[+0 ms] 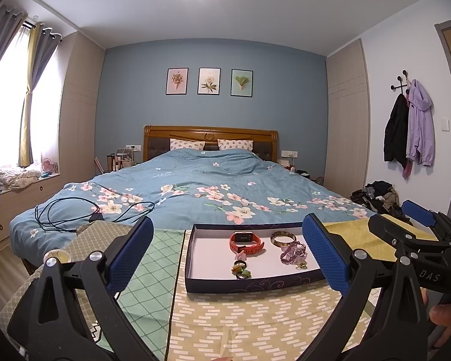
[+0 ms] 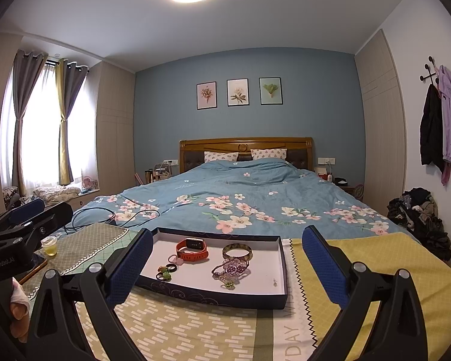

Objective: Organize jewelry

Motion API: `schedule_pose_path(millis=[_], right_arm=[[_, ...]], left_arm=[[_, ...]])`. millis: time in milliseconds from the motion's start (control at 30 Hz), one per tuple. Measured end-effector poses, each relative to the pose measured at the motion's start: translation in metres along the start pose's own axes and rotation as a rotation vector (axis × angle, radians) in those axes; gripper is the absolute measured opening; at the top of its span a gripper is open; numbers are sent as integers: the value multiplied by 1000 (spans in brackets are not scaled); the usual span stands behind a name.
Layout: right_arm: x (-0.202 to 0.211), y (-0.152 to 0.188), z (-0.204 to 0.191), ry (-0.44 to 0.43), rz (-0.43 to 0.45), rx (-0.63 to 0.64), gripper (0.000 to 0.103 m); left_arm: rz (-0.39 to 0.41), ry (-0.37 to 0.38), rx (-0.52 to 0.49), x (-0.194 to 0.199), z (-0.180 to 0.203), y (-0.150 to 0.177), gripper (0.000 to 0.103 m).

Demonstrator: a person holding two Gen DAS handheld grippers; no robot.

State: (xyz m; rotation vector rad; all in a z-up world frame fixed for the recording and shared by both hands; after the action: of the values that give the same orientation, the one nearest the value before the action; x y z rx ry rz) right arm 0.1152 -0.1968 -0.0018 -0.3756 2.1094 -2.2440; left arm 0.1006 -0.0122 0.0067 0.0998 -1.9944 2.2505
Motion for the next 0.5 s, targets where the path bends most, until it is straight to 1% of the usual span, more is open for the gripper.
schedule_pose_path(millis=[500], right_arm=[[1, -3, 3, 5, 11, -4, 96]], left_arm=[[2, 4, 0, 0, 0, 0, 98]])
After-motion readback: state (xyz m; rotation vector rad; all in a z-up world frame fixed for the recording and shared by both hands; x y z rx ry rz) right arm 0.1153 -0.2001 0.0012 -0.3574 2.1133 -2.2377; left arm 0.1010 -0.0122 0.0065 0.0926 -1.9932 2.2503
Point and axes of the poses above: each gripper's, at about its wrist camera, not at the fingertips, and x roughly against the way its jaws point, z to its right, y to its underside, the point moved 9 cm from there along -x, roughly the way its jaws point, and after that the axes turned 4 degrees about x, right-handed, at the moved point
